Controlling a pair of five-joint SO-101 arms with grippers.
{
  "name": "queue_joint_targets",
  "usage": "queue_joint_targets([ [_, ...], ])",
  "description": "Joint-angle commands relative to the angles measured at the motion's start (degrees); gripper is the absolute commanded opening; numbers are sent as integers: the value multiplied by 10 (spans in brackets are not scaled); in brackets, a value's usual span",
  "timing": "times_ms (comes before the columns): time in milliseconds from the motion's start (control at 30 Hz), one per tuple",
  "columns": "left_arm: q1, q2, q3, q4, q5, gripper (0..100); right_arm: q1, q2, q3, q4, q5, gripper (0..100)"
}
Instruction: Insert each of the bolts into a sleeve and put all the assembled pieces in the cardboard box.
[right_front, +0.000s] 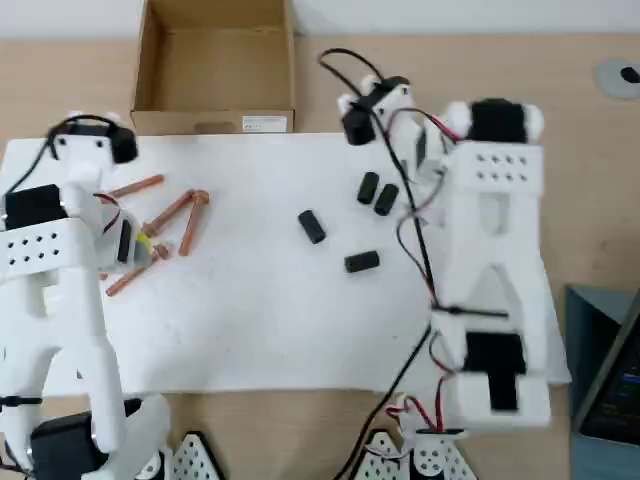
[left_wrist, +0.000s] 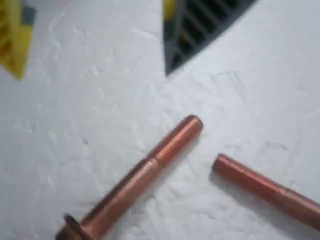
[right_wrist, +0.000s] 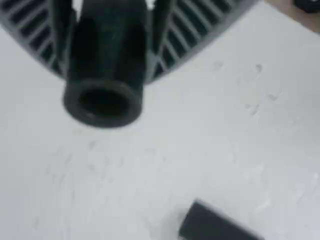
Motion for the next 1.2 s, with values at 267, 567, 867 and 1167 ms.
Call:
queue_joint_targets([
  [267, 18, -1, 13, -22, -167, 129, 63, -264, 258, 12, 7, 12],
  [567, 23, -1, 91, -143, -227, 129, 69, -315, 286, 13, 9, 12],
  [867, 24, 0, 159, -237, -247, 173, 68, -314, 287, 12, 9, 12],
  [1167, 24, 136, 106, -267, -247, 172, 68, -314, 287, 12, 7, 12],
])
